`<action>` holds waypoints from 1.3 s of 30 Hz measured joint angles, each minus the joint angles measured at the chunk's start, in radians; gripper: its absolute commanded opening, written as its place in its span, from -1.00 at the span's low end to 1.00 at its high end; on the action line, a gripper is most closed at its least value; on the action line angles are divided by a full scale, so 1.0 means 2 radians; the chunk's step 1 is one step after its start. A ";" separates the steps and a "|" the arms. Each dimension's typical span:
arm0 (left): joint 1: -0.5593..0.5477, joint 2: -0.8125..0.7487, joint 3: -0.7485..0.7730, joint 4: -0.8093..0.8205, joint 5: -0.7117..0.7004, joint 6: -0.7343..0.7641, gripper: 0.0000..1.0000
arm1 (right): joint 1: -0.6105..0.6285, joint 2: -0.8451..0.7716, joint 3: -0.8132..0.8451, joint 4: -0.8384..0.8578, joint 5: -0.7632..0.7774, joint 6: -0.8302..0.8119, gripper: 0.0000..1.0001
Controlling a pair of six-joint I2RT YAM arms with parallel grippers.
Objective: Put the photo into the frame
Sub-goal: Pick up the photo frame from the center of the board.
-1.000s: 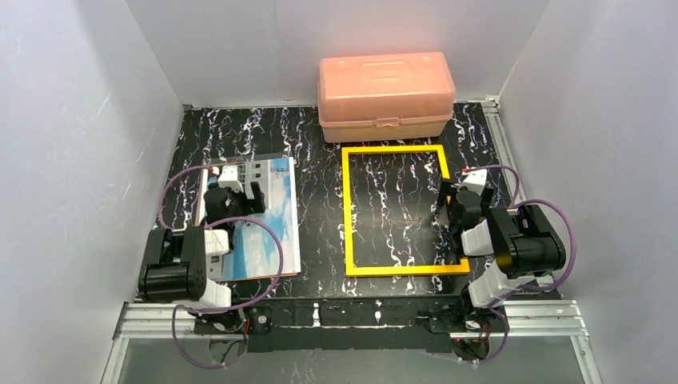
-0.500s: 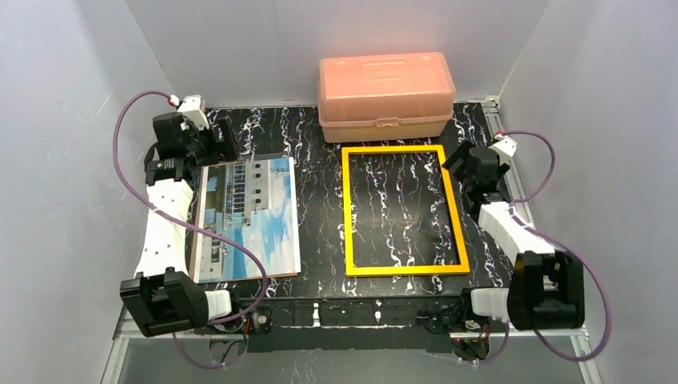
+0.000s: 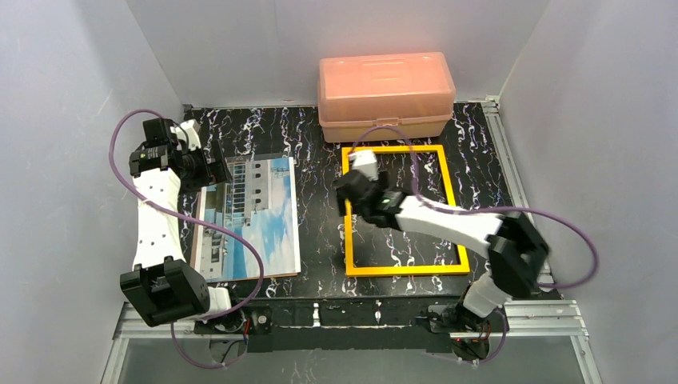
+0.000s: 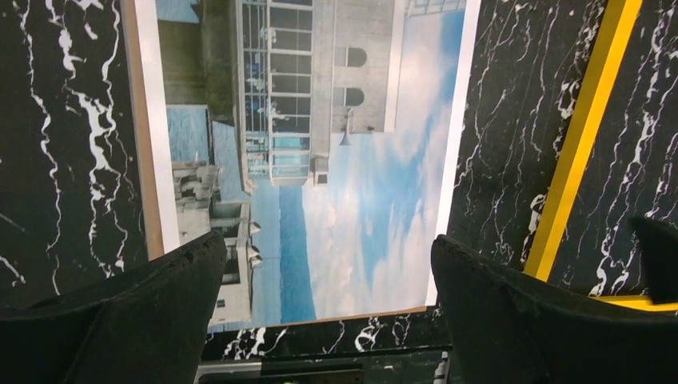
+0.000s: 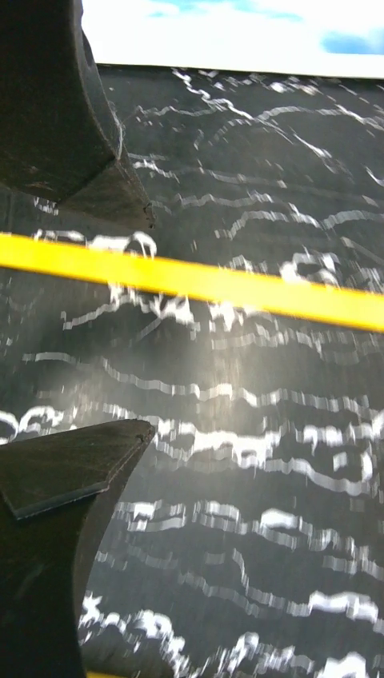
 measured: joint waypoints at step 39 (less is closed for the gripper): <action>0.008 -0.028 0.018 -0.113 0.053 0.038 0.97 | 0.071 0.220 0.087 -0.020 0.028 0.021 0.13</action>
